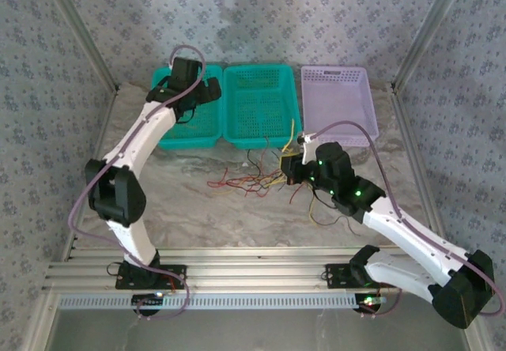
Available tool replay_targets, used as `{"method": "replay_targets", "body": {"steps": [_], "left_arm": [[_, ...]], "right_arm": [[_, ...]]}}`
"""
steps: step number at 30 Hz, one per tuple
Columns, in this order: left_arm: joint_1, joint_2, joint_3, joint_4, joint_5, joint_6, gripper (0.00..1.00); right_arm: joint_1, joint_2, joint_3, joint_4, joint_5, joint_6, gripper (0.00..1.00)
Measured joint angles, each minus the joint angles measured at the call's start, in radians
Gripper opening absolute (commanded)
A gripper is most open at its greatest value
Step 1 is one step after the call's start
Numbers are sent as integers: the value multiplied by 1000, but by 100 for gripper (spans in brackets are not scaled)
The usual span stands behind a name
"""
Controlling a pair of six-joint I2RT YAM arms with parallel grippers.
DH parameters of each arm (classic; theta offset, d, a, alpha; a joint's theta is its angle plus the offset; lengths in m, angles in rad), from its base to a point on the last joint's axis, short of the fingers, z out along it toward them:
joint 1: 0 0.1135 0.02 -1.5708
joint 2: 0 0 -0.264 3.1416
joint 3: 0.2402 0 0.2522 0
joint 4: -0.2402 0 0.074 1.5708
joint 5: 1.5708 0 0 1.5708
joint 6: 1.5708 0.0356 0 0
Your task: Untangle the cables
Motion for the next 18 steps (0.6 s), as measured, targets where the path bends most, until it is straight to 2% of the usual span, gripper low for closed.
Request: {"method": "replay_targets", "body": {"steps": [8,13,18], "left_arm": [[-179,-289,-410,58,133,-104,96],[-225,-340,-598,117,229,-196,96],[-268,-344,-690,180,307,-272,96]], "right_arm": [[-35,0,71,-32,-39,-5,0],[-66,5,85,-27,-103,-4,0],[-82,15,85,6,-177,-3,0]]}}
